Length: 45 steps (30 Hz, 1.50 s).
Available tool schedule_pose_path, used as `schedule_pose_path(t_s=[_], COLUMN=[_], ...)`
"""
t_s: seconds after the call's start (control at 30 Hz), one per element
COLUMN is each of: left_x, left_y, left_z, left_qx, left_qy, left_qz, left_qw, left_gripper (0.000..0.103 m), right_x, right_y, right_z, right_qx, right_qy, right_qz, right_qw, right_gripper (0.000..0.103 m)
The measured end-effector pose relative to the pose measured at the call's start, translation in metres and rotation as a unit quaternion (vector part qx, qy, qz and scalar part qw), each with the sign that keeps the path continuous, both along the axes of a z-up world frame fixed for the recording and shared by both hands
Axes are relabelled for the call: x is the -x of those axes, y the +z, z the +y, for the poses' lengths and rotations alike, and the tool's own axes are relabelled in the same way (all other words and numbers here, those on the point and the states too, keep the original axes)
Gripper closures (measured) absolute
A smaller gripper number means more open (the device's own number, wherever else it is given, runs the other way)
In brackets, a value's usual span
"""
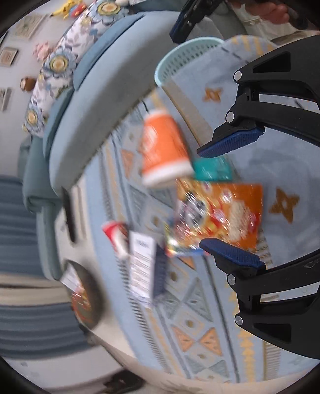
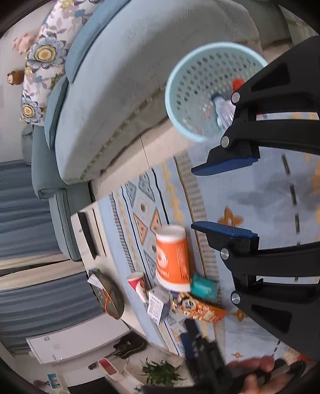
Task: Collect trash
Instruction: 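Move both open tools back to the trash on the rug, then grasp the orange panda snack bag with left tool while right tool grasps teal packet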
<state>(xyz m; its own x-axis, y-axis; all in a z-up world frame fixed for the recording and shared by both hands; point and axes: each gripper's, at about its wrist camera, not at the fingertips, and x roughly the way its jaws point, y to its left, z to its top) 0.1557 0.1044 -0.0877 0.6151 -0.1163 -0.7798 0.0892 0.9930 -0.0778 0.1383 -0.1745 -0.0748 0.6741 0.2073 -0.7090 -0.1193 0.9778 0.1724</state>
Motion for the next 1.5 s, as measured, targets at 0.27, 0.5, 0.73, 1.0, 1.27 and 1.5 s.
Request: schedule_pose_path(t_s=[0.27,0.5,0.73,1.0,1.27,1.5], left_x=[-0.015,-0.02,-0.019,-0.005,-0.003,-0.005], left_y=[-0.035,-0.045,-0.036,-0.005,0.011,0.017], left_z=[-0.002,-0.012,-0.004,0.019,0.067,0.069], left_qx=[-0.017,-0.079,-0.045,0.02,0.106,0.105], left_qy=[-0.004,0.001,-0.011,-0.004,0.041,0.044], left_qz=[0.04,0.04,0.037,-0.012,-0.042,-0.052], left_qw=[0.999,0.9961,0.9982,0.9997,0.9926,0.9921], left_gripper=[0.036,0.042,0.082,0.101,0.101,0.101], right_x=[-0.002,-0.005,-0.006,-0.025,-0.047,-0.051], right_y=[-0.032,-0.038,-0.04,-0.051,-0.072,-0.083], right_z=[0.037,0.042,0.068,0.119,0.15,0.173], right_qx=[-0.012,-0.014,-0.007,-0.006,-0.018,0.032], right_qy=[0.014,0.016,0.057,0.119,0.114,0.106], right_qz=[0.04,0.046,0.049,0.058,0.075,0.066], right_qw=[0.999,0.999,0.997,0.991,0.99,0.992], right_gripper=[0.068,0.068,0.068,0.065,0.054,0.054])
